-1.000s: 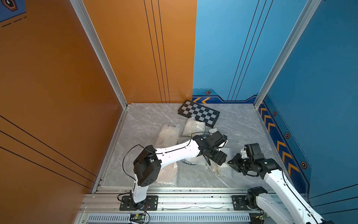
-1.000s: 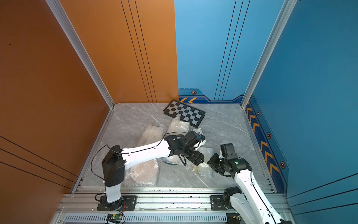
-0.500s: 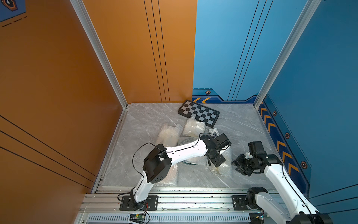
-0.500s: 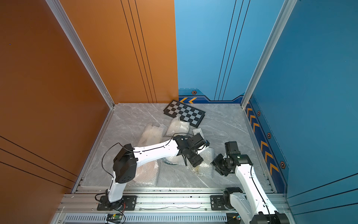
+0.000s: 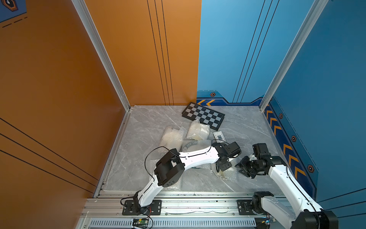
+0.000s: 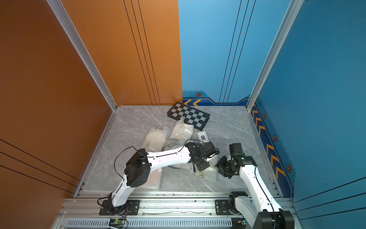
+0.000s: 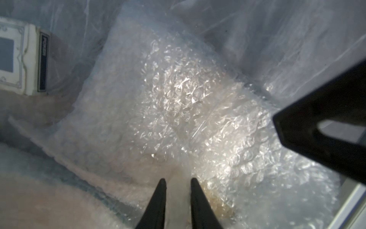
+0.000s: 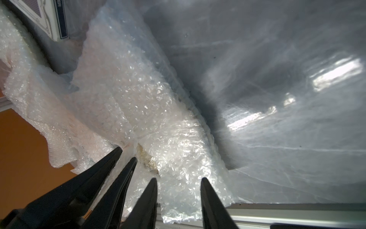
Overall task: Unpack dinner plates from bubble wrap
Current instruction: Unwrap the bubble wrap at the center of the board.
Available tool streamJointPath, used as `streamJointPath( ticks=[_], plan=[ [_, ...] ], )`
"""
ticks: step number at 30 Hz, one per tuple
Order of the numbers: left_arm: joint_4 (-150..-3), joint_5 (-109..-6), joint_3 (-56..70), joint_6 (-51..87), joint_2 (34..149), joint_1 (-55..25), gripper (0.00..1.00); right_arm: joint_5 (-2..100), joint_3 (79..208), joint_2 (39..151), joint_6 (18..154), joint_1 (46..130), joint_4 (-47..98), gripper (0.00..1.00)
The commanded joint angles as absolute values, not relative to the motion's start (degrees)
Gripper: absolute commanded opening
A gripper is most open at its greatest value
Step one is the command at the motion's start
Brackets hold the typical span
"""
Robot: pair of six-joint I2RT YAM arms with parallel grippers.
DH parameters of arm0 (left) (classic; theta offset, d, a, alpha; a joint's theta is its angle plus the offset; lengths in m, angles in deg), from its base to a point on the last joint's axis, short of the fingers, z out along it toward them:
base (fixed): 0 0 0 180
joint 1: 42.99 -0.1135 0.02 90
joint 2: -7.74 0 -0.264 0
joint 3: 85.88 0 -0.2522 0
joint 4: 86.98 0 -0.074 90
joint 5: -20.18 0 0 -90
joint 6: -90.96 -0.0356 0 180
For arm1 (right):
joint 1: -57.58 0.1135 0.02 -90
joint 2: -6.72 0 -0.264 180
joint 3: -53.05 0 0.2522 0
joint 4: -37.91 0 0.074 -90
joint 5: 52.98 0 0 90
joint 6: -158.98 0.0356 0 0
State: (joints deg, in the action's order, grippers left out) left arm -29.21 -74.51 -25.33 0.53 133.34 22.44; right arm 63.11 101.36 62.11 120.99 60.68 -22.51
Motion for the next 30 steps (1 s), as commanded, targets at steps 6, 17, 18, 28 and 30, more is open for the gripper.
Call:
streamJointPath(
  ticks=[6, 17, 18, 28, 30],
  plan=[
    [-27.95, -73.80, -25.77, 1.79, 134.04, 21.80, 0.00, 64.62, 94.03, 60.89, 130.76, 66.42, -13.09, 0.12],
    [-35.07, -66.62, -20.67, 15.66, 129.81, 16.97, 0.00, 59.33, 88.61, 65.40, 133.84, 70.20, -6.88, 0.00],
    [-36.04, -65.54, -20.01, 17.43, 129.42, 16.24, 0.00, 58.86, 88.44, 65.66, 133.93, 70.12, -7.42, 0.00],
    [-43.97, -57.12, -17.18, 26.88, 126.23, 11.56, 0.00, 56.73, 88.84, 71.16, 131.52, 70.14, -9.68, 0.00],
    [-43.92, -56.37, -17.79, 27.38, 126.19, 11.50, 0.00, 56.30, 89.37, 71.53, 131.30, 70.11, -10.04, 0.00]
  ],
)
